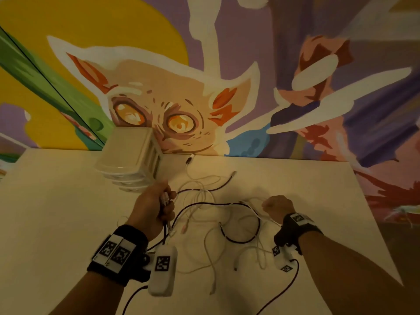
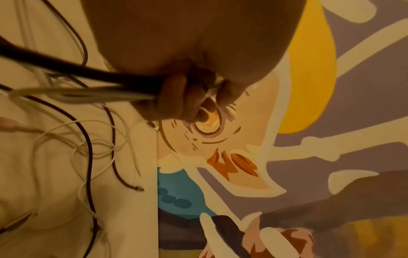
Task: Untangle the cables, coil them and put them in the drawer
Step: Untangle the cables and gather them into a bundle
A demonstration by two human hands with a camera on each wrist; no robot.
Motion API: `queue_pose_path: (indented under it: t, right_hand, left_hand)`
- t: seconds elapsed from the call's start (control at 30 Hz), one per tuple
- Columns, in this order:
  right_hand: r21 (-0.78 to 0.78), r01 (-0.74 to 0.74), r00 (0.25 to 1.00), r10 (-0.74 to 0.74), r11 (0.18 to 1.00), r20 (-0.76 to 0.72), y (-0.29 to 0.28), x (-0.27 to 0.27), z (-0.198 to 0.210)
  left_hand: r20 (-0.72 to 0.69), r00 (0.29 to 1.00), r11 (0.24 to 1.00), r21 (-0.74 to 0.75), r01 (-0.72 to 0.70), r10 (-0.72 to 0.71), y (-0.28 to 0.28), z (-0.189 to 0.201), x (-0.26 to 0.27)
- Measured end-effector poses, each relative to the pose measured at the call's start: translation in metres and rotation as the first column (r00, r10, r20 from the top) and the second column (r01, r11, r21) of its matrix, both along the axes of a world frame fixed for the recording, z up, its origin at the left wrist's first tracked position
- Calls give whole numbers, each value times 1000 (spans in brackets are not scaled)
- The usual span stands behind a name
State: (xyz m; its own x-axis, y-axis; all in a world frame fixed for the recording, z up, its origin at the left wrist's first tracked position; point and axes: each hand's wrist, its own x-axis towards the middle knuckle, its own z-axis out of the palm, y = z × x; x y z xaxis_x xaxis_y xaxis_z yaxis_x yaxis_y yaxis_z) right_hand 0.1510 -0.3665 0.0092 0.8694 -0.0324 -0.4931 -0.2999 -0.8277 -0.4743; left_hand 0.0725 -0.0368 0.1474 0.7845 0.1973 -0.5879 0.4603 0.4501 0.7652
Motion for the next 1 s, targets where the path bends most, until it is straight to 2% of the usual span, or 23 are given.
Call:
queue_pose_path:
  t: [0.07,0.13,0.17,0.23,0.27,0.3,0.37,0.4,0.43,0.47,0.53,0.6,0.67,0.73,0.83,0.93,1.0]
  right_hand:
    - [183,118,987,-136,976,87,3,-7,7]
    - [354,192,967,-239,915,92,10,-13,22]
    - [479,241,949,-308,844,65,16,-16,33]
    - [724,342,900,-431,599,-68,31,-22,58]
    - [803,363,885,-446,473,-137,39,-26,75]
    - [849,363,879,-442,384,-177,48,-32,94]
    - [908,293,887,-439,300,-141,65,-48,125]
    - [923,232,887,-456,308,-71,74,-56,136]
    - [918,164,877,-480,362,33,84,-66,146]
    - [889,86,859,-486,450,163,95,-77,152]
    - [772,-87,804,-413,630,428,115,-99,162]
    - [689,-218,752,-331,691,570,129,-117,166]
    - [636,-290,715,-280,715,641,133,-126,163]
    - [535,-326,659,-219,779,720,132,-128,160]
    - [467,-332,613,-189,820,767,124,-128,150]
    - [431,-330,655,-125,840,745,119,-126,141]
    - [408,-341,692,-68,847,719,118,-125,137]
  left_hand:
    - [-5,1000,1000,7,10,-10,-4,-1,3]
    - [3,999,999,-29,34,-34,-9,-1,4]
    - [6,999,997,-66,45,-45,-12,-1,5]
    - [16,999,982,-181,51,-49,-18,3,5]
    - [25,999,969,-241,53,-48,-22,5,5]
    - [35,998,955,-291,59,-51,-27,8,5]
    - [52,997,926,-370,77,-62,-36,13,6]
    - [59,996,909,-407,83,-65,-40,15,6]
    - [65,996,894,-440,87,-65,-43,16,5]
    - [75,995,883,-460,94,-67,-46,17,5]
    - [95,993,884,-455,103,-67,-51,20,5]
    - [115,991,889,-443,113,-69,-55,24,4]
    - [150,985,892,-428,143,-86,-58,27,3]
    - [198,974,890,-417,186,-111,-60,29,1]
    - [276,954,862,-447,238,-121,-57,31,-1]
    - [341,929,862,-418,286,-143,-61,35,-4]
    - [361,912,917,-262,301,-197,-62,38,-4]
